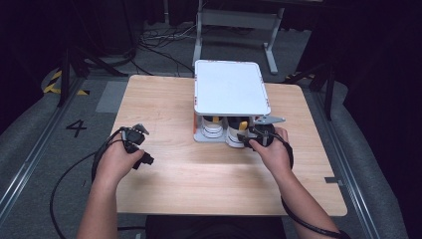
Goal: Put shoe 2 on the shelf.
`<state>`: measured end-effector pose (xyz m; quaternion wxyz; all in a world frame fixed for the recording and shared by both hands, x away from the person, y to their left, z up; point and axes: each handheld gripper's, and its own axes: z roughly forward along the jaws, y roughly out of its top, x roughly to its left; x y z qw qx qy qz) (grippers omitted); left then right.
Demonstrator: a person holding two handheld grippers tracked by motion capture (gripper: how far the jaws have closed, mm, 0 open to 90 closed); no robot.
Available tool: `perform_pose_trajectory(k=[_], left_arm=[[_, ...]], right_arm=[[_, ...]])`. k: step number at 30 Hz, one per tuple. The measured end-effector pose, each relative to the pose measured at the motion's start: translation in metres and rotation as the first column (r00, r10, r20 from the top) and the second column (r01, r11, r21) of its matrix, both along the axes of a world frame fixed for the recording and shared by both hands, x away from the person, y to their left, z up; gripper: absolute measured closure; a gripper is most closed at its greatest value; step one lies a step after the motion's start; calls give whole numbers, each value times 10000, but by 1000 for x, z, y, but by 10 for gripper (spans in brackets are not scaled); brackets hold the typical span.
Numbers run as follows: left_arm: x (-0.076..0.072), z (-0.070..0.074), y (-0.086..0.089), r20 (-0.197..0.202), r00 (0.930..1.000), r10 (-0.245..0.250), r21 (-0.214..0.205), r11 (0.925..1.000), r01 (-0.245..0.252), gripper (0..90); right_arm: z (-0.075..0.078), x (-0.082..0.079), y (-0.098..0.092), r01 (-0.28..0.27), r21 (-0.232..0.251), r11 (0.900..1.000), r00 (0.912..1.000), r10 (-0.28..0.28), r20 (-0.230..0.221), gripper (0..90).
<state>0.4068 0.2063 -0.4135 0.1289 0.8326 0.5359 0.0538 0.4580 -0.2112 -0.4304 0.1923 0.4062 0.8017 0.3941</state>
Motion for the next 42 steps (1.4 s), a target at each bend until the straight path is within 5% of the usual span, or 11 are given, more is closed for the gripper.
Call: perform_pose_trajectory(k=[12,16,21,27,33,42], left_arm=[[3,-1,2,-9,10000,-28,-60,10000,28,190],[3,1,1,12,10000,-59,-94,9999,59,190],[4,2,1,11,10000,-43,-122,9999,43,190],[5,2,1,63,9999,-97,-53,9999,98,189],[6,3,-4,95,9997,-246,-123,9996,247,189],[10,3,-6,129,9993,-338,-132,9993,339,189]], right_arm=[[-9,17,8,272,273,9993,9964,-293,797,435],[-11,20,12,324,32,9995,9913,-326,1278,461],[-9,15,10,306,-181,9994,9903,-279,1360,460],[8,-6,1,-32,-367,9993,9931,75,1171,408],[39,-33,-20,-153,83,9998,9923,142,1233,364],[66,-54,-62,352,322,9989,9928,-386,1132,341]])
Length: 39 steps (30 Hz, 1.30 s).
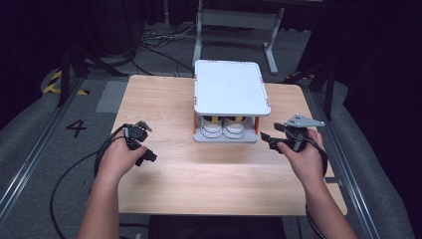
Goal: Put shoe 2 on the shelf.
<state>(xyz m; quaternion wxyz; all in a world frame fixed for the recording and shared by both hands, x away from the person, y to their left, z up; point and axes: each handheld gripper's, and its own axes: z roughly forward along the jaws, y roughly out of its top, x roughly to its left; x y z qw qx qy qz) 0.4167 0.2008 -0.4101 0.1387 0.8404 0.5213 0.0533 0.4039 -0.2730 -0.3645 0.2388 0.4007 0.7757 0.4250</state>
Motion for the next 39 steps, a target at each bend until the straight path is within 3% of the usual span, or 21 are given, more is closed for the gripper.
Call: perform_pose_trajectory(k=[3,5,8,11,12,16,18,19,20,25,26,27,29,33,35,39], left_arm=[[1,1,-1,8,10000,-46,-23,10000,46,189],[2,1,-2,117,9999,-33,-34,10000,34,187],[5,4,-1,652,9977,210,48,9998,-214,181],[6,5,0,694,9974,207,17,9998,-209,177],[6,6,0,652,9978,154,-15,9999,-153,177],[7,4,-1,610,9981,125,9,9999,-126,177],[8,3,-2,629,9980,100,3,9999,-100,178],[8,3,-2,629,9980,100,3,9999,-100,177],[9,3,-3,596,9982,44,24,10000,-45,177],[10,1,-4,531,9986,22,30,10000,-24,177],[10,1,-4,531,9986,22,30,10000,-24,177],[10,0,-4,503,9987,-34,26,10000,33,177],[11,-2,-5,469,9989,-45,41,10000,43,178],[12,-6,-6,360,9993,-38,75,10000,35,177],[13,-8,-8,321,9994,-110,106,9999,107,177],[14,-11,-10,327,9991,-254,133,9996,249,180]], right_arm=[[3,-2,-16,250,-77,9997,9996,-251,-119,326],[4,-3,-30,138,-226,9996,9997,-142,-197,324],[1,-2,-46,139,-509,9986,9991,-159,-387,320],[-2,-1,-58,179,-838,9963,9979,-230,-601,320],[-6,2,-72,349,-1279,9912,9941,-477,-978,301],[-14,6,-88,523,-1580,9861,9854,-766,-1519,265],[-20,8,-97,666,-1722,9828,9745,-1011,-2001,263],[-20,8,-97,666,-1722,9828,9745,-1011,-2001,263],[-27,10,-104,632,-2077,9762,9616,-1153,-2491,251],[-46,14,-116,484,-2633,9635,9252,-1426,-3516,245],[-50,16,-118,488,-2634,9634,9196,-1463,-3647,244],[-50,16,-118,488,-2634,9634,9196,-1463,-3647,244],[-61,19,-122,490,-2605,9642,9038,-1539,-3993,231],[-74,24,-123,475,-2756,9601,8925,-1647,-4198,232],[-79,26,-123,437,-2745,9606,8930,-1607,-4204,236],[-87,30,-124,473,-2521,9665,9088,-1464,-3908,235]])
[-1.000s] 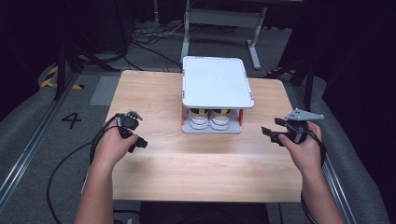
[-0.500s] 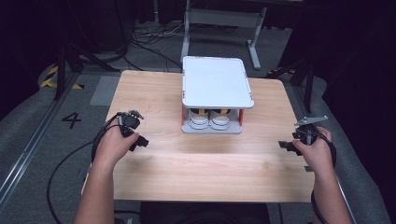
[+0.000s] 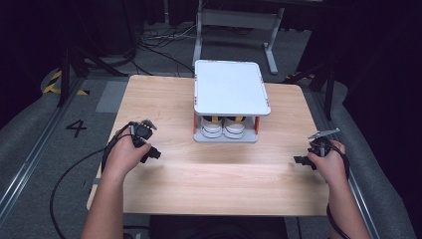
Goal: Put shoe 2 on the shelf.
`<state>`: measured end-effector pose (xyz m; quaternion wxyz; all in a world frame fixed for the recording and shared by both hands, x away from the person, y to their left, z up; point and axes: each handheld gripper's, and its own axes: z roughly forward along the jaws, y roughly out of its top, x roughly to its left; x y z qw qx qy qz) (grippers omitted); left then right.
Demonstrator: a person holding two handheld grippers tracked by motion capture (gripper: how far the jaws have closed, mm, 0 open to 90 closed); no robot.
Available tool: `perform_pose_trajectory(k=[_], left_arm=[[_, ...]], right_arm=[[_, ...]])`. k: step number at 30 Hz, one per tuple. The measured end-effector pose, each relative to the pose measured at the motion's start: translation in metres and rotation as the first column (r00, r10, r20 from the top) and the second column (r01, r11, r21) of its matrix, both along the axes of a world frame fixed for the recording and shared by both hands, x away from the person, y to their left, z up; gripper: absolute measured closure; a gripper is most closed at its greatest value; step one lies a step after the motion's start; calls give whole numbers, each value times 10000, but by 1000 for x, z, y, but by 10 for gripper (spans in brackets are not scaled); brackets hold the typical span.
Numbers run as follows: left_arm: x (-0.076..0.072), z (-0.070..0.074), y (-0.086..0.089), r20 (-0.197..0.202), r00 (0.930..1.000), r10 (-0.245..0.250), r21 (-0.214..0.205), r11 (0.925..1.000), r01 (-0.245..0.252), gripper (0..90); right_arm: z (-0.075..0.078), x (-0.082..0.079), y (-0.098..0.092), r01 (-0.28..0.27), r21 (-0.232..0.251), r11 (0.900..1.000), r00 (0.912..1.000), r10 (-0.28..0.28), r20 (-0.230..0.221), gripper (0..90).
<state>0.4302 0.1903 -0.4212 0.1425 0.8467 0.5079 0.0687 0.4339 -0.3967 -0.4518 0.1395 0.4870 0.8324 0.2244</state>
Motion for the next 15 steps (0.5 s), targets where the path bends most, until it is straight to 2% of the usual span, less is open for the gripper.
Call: perform_pose_trajectory(k=[3,5,7,8,9,11,15], left_arm=[[0,-1,1,150,9999,23,105,9999,-24,178],[1,-2,0,232,9997,6,144,9999,-10,177],[1,-3,-2,274,9996,-26,-14,10000,27,177],[1,-3,-2,323,9994,-159,0,9999,159,178],[1,-4,-3,278,9995,-144,-158,9998,149,179],[1,-3,-3,326,9991,-265,-89,9996,268,178],[2,-3,-3,320,9993,-205,-211,9996,211,177]], right_arm=[[-7,3,0,53,222,9997,9987,-64,502,234],[-12,5,1,87,355,9993,9977,-111,669,235],[-15,7,1,140,511,9986,9954,-188,942,233],[-17,8,1,125,605,9981,9948,-185,1000,232],[-19,9,1,76,645,9979,9948,-141,1012,225],[-22,9,0,151,839,9964,9934,-244,1117,198],[-24,9,-1,256,962,9950,9913,-376,1258,162]])
